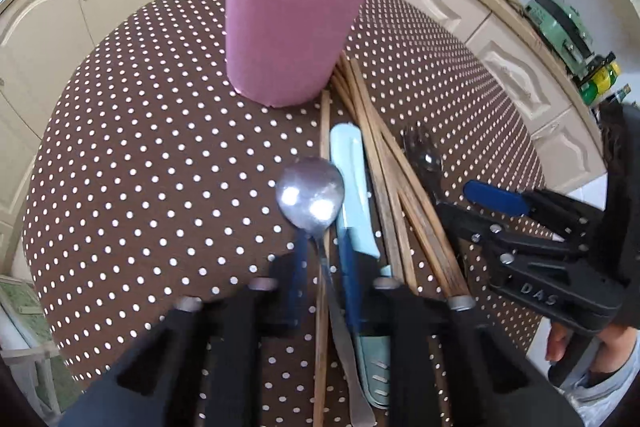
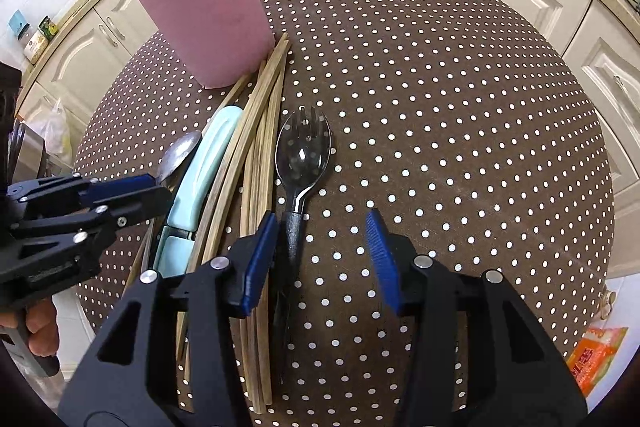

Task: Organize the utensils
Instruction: 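Grasp the black-handled spork with the right gripper while the left holds the spoon, then lift spoon and spork over the pink cup, lowering them in and opening the left gripper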

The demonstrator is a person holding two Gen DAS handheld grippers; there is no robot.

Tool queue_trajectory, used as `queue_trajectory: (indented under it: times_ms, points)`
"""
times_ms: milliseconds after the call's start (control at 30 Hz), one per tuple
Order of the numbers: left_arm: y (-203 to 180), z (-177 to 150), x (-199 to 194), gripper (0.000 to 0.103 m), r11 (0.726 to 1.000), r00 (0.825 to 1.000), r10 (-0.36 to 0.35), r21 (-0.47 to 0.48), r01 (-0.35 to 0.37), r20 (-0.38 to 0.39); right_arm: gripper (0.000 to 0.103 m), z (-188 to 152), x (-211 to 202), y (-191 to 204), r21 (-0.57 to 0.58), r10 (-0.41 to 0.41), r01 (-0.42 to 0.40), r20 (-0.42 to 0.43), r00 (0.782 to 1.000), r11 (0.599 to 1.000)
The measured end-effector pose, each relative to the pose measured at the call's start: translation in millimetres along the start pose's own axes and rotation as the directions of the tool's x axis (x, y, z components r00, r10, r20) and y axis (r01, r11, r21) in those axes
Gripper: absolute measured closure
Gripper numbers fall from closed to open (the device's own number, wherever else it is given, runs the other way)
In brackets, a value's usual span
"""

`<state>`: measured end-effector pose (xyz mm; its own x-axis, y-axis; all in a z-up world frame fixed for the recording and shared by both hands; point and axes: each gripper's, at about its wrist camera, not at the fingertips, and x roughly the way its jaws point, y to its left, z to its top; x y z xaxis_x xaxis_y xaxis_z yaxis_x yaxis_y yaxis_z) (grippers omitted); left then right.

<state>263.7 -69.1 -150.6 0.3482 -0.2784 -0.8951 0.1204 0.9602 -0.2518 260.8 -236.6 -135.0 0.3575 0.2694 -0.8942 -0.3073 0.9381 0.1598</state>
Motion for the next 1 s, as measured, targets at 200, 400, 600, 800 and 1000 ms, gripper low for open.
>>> queue_trajectory:
  times_ms: [200, 400, 600, 800, 1000]
  points:
    - [3, 3, 2, 0.099, 0.999, 0.999, -0.028, -0.025, 0.028, 0.019, 0.057, -1, 0, 0, -0.006, -0.003, 0.003, -0.011, 1.000, 1.000]
    - [9, -3, -12, 0.099, 0.998, 0.998, -0.056, -0.032, 0.057, 0.035, 0.067, 9, 5, 7, -0.027, -0.038, 0.037, -0.049, 0.998, 0.999]
    - [38, -15, -39, 0.100, 0.996, 0.995, -0.079, -0.036, 0.081, 0.065, 0.082, 17, 11, 18, -0.096, -0.101, 0.092, -0.084, 0.991, 0.991]
    - [43, -20, -58, 0.100, 0.994, 0.990, -0.095, -0.041, 0.100, 0.106, 0.091, 15, 9, 26, -0.085, -0.074, 0.070, -0.049, 0.996, 0.994]
    - [46, -27, -97, 0.100, 0.993, 0.968, -0.113, -0.017, 0.120, 0.223, 0.091, 8, -23, 18, -0.024, -0.034, 0.037, 0.097, 0.995, 0.999]
